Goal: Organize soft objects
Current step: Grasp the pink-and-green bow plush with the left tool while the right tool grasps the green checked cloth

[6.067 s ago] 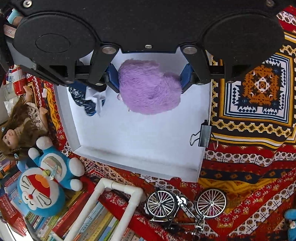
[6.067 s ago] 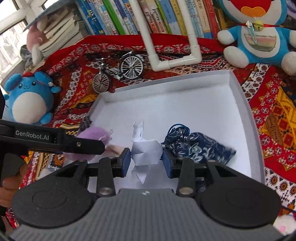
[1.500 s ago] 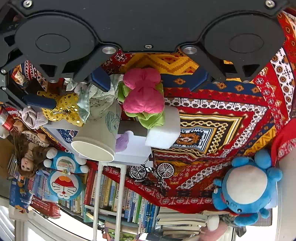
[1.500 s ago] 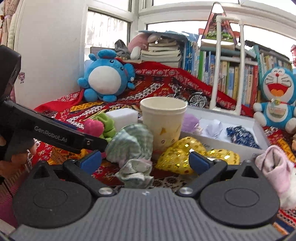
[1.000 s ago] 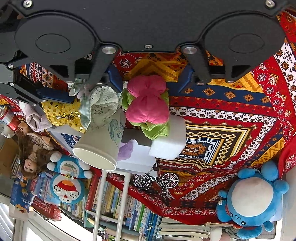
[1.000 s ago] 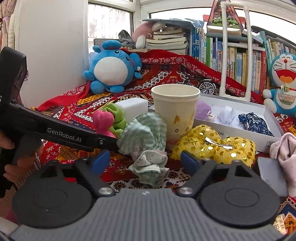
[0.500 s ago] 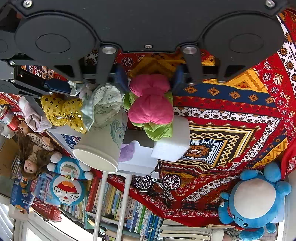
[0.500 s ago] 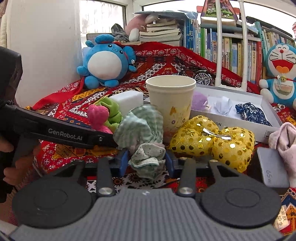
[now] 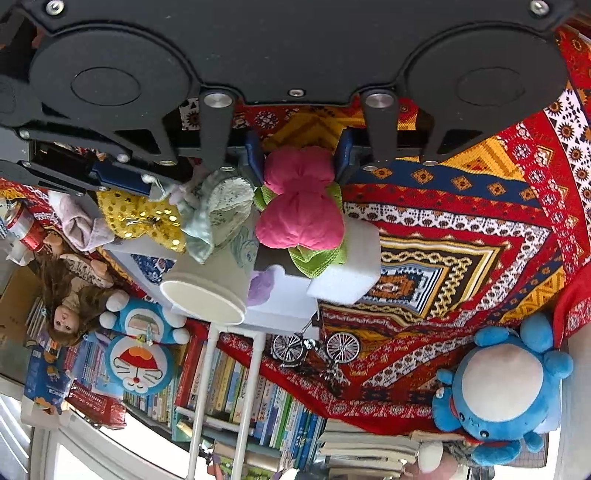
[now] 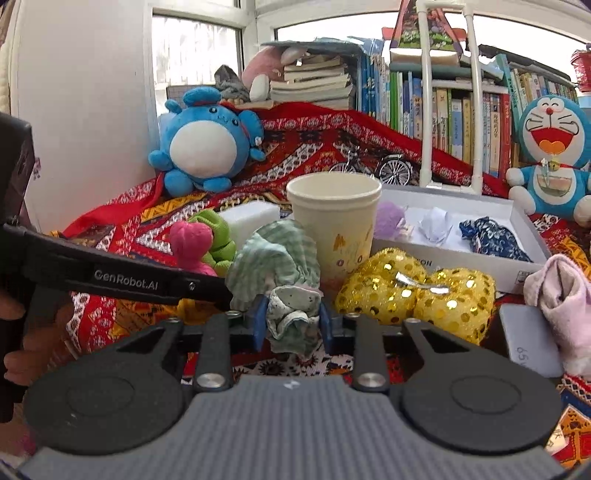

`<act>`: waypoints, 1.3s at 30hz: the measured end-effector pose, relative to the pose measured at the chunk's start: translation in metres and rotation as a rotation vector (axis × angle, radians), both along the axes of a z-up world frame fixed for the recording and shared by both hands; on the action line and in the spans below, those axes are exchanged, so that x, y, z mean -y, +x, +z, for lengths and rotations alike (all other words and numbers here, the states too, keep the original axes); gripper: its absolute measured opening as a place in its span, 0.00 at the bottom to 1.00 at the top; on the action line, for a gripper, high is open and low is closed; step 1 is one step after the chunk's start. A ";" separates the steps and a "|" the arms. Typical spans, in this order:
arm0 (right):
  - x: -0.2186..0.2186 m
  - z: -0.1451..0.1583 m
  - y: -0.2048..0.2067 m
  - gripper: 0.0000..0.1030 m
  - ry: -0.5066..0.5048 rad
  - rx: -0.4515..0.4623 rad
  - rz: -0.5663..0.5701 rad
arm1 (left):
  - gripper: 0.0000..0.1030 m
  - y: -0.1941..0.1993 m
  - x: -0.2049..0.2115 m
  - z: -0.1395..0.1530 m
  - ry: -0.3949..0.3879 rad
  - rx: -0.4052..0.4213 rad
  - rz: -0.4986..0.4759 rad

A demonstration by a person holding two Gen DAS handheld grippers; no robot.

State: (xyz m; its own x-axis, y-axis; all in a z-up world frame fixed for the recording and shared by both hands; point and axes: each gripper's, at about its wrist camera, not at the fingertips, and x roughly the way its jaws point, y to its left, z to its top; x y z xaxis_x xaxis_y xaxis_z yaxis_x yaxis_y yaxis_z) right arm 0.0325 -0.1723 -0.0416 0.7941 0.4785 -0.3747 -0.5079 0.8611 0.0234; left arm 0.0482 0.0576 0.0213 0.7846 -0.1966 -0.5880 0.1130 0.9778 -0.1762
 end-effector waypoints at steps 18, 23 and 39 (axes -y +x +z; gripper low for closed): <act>0.021 0.022 -0.008 0.27 0.068 0.067 -0.083 | 0.36 -0.015 0.003 0.020 -0.007 0.051 -0.016; 0.025 0.019 -0.007 0.27 0.051 0.041 -0.077 | 0.40 -0.016 0.009 0.015 0.007 0.030 -0.045; 0.016 -0.008 -0.001 0.69 -0.033 -0.028 -0.047 | 0.70 -0.001 0.012 -0.008 0.027 0.033 0.021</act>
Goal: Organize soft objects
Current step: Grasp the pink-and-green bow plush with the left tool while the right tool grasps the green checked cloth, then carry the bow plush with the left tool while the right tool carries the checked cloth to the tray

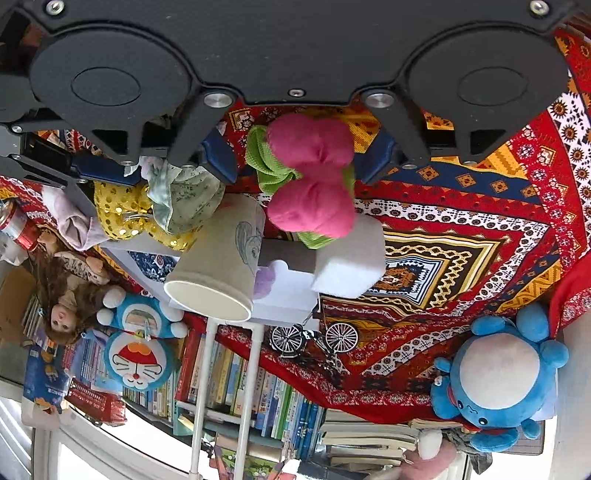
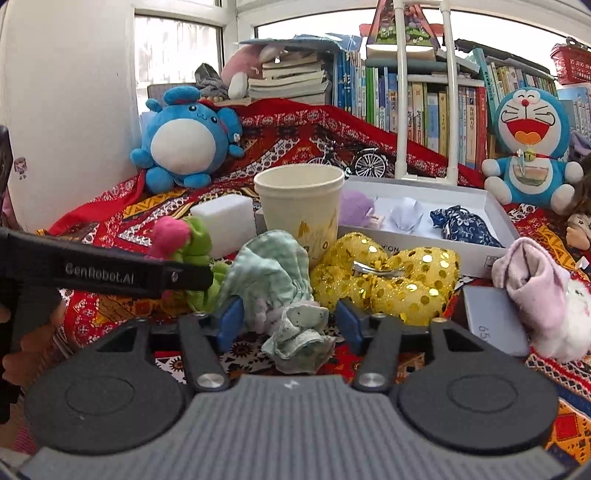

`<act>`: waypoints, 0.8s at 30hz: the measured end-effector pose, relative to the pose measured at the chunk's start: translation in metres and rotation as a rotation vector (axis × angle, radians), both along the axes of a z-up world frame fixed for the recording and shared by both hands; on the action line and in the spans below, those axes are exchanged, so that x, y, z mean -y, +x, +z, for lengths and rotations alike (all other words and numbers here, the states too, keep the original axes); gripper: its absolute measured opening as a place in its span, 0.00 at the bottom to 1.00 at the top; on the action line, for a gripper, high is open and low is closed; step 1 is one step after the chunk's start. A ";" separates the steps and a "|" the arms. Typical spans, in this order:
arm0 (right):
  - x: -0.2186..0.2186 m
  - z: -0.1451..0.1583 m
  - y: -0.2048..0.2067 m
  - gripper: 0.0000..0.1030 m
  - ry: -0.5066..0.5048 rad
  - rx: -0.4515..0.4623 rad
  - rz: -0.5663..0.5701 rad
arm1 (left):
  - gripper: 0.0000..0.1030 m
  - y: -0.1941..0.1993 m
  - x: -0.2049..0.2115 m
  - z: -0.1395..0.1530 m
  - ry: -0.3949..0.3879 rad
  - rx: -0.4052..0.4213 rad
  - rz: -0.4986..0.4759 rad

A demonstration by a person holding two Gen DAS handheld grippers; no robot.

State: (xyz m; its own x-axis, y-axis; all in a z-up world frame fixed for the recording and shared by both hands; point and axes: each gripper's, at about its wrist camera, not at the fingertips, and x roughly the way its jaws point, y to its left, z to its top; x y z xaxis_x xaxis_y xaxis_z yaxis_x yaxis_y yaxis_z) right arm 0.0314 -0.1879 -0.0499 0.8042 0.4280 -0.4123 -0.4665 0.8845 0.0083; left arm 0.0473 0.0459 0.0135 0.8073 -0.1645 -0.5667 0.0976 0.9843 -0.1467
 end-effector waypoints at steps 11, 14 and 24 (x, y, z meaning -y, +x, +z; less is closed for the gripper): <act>-0.004 -0.005 0.008 0.58 0.027 -0.045 0.021 | 0.40 0.004 0.005 -0.010 0.007 -0.053 -0.009; -0.004 -0.003 0.007 0.41 0.045 -0.056 0.021 | 0.38 0.002 0.005 -0.004 0.010 -0.040 -0.017; 0.002 0.028 -0.009 0.39 0.107 0.015 0.068 | 0.38 -0.007 0.001 0.033 0.015 0.059 -0.038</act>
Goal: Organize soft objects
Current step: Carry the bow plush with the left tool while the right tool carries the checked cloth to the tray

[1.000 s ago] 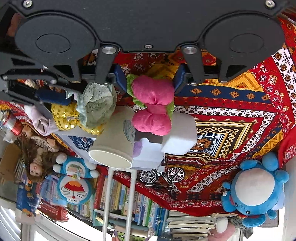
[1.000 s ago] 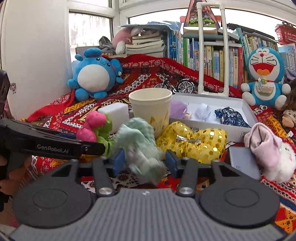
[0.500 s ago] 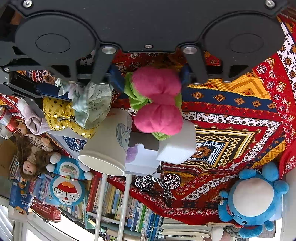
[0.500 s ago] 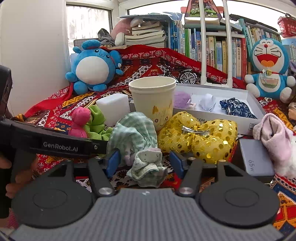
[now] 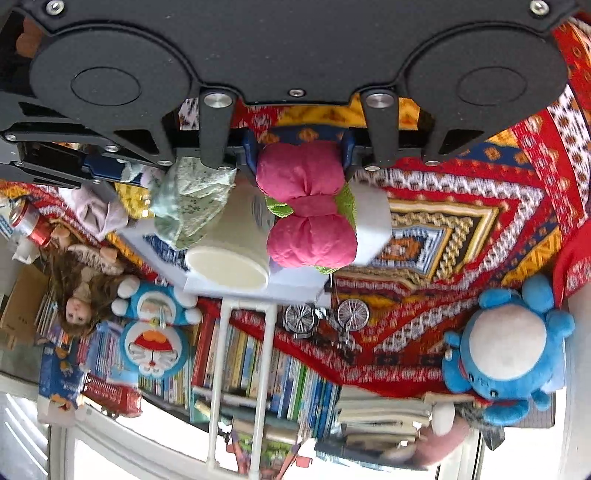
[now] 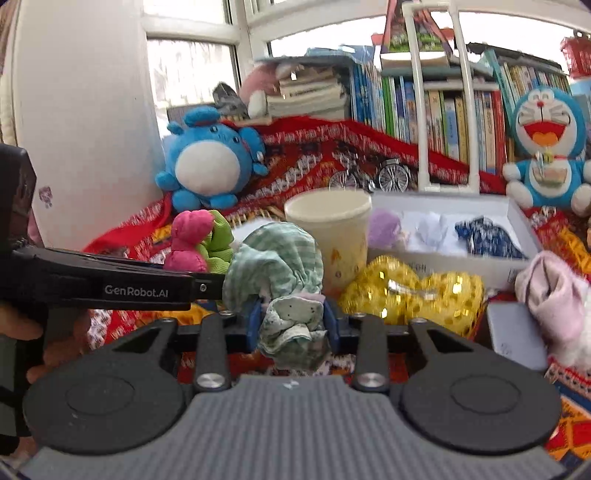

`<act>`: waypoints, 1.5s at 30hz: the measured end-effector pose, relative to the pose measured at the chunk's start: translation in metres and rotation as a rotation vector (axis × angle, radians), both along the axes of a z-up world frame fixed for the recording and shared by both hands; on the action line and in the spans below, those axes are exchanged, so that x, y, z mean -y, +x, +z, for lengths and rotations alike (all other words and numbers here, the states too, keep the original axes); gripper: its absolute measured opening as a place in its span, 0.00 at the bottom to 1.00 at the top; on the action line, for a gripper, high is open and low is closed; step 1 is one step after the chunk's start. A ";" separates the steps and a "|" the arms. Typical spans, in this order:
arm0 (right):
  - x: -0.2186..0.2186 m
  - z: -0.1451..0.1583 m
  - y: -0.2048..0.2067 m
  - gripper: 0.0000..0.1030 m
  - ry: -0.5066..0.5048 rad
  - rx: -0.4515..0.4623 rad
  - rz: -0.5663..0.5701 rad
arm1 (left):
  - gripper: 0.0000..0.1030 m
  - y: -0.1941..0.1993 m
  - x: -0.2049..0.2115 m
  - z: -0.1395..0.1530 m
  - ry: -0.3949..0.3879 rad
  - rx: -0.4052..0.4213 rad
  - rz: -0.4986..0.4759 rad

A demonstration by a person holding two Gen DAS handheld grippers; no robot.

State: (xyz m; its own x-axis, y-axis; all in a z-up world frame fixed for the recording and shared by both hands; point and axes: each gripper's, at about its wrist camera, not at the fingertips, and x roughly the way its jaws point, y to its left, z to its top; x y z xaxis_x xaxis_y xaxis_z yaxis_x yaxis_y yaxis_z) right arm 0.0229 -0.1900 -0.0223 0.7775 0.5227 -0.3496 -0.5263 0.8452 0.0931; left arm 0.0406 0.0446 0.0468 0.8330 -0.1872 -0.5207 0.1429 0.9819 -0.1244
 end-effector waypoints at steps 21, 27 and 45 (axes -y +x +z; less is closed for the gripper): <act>0.043 0.070 0.054 0.41 0.044 0.081 -0.264 | 0.40 0.112 -0.022 0.056 -0.130 -0.020 -0.131; 0.058 0.068 0.099 0.41 0.067 -0.035 -0.315 | 0.40 0.172 -0.017 0.048 -0.163 -0.157 -0.166; 0.067 0.035 0.194 0.41 0.154 -0.315 -0.406 | 0.40 0.253 0.011 0.000 -0.138 -0.398 -0.199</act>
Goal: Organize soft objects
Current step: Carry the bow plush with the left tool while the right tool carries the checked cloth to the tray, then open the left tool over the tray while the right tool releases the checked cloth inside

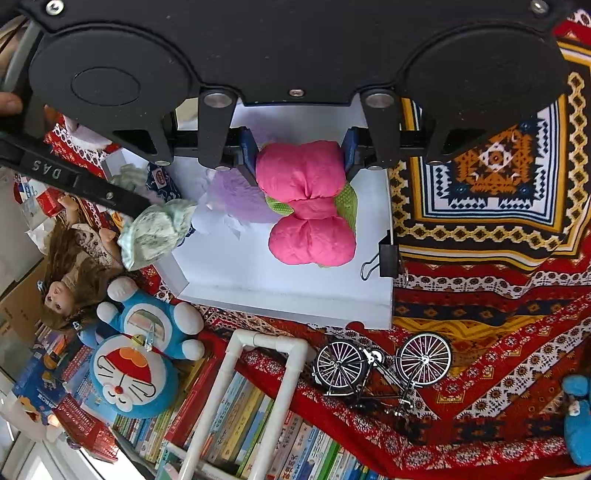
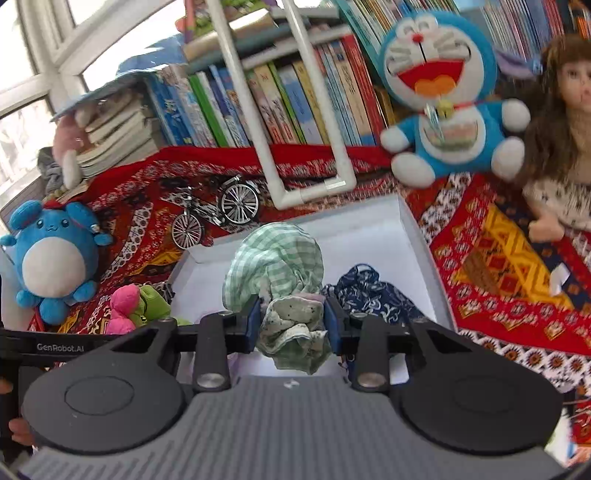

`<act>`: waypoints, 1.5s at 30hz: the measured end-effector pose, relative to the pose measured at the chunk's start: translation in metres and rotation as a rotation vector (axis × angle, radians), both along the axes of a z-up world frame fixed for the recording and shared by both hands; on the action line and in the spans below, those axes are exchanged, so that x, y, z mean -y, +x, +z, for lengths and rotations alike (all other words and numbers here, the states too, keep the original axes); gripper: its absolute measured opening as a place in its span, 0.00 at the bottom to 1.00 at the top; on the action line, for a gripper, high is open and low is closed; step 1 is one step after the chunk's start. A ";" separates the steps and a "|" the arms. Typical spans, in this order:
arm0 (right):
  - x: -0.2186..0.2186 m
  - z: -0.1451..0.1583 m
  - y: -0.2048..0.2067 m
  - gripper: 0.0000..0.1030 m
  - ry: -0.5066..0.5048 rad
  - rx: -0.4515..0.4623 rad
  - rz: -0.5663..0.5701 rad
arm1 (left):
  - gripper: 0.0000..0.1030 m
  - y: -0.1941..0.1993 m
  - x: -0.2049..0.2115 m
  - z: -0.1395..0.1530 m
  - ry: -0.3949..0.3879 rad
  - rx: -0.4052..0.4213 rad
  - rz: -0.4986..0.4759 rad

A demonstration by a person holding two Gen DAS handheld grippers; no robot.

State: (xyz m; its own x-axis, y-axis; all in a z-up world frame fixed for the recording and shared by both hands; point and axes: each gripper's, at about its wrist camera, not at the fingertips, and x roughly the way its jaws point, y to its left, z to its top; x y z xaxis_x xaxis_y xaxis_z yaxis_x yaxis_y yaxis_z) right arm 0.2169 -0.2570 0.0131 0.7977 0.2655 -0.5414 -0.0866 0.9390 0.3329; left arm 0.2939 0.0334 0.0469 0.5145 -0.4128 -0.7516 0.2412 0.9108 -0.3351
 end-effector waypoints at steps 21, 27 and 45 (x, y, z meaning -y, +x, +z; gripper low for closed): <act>0.021 -0.015 0.031 0.41 0.056 -0.060 -0.089 | 0.41 0.043 0.038 -0.014 0.030 -0.048 -0.030; 0.013 -0.011 0.023 0.43 0.069 -0.049 -0.037 | 0.49 0.034 0.035 -0.003 0.058 -0.007 -0.029; 0.007 0.005 -0.004 0.78 0.060 0.026 0.002 | 0.72 -0.016 0.014 0.046 0.078 0.177 0.024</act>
